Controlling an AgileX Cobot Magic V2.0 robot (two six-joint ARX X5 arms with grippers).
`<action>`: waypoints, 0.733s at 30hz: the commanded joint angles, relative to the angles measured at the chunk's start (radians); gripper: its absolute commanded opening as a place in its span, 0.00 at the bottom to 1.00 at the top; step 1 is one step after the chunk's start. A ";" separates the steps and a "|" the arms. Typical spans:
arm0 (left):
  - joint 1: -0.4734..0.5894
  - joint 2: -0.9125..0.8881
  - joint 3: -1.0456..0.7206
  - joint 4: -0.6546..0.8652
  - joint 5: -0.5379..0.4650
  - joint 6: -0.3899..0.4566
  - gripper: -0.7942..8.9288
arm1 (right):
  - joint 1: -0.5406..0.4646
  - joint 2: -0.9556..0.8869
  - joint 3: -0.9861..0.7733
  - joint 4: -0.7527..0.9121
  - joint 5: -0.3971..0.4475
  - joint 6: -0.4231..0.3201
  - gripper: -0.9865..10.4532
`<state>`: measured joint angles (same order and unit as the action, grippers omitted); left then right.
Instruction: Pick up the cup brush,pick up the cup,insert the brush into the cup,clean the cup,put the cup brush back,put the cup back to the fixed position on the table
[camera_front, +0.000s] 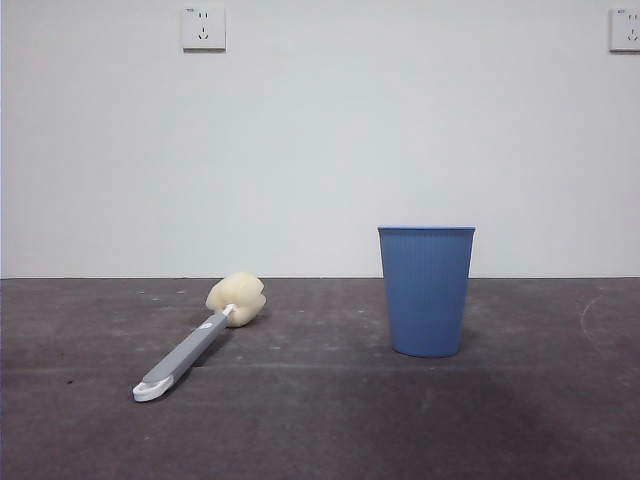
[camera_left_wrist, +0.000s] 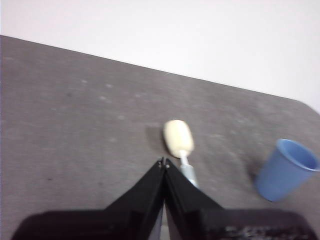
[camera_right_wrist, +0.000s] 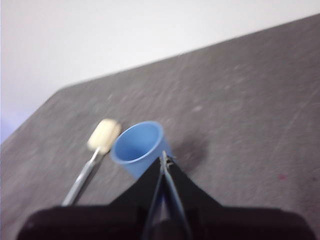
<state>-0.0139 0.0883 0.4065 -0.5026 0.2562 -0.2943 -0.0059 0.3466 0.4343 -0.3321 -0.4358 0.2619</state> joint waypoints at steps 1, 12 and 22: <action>0.002 0.054 0.084 -0.072 0.045 -0.015 0.08 | 0.003 0.067 0.117 -0.116 -0.050 -0.103 0.08; 0.002 0.305 0.381 -0.414 0.227 0.116 0.08 | 0.018 0.261 0.490 -0.624 -0.064 -0.299 0.08; -0.005 0.366 0.447 -0.612 0.223 0.243 0.08 | 0.048 0.356 0.573 -0.815 -0.064 -0.346 0.08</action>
<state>-0.0158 0.4564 0.8509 -1.1149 0.4782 -0.0765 0.0395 0.7067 1.0058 -1.1492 -0.4980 -0.0711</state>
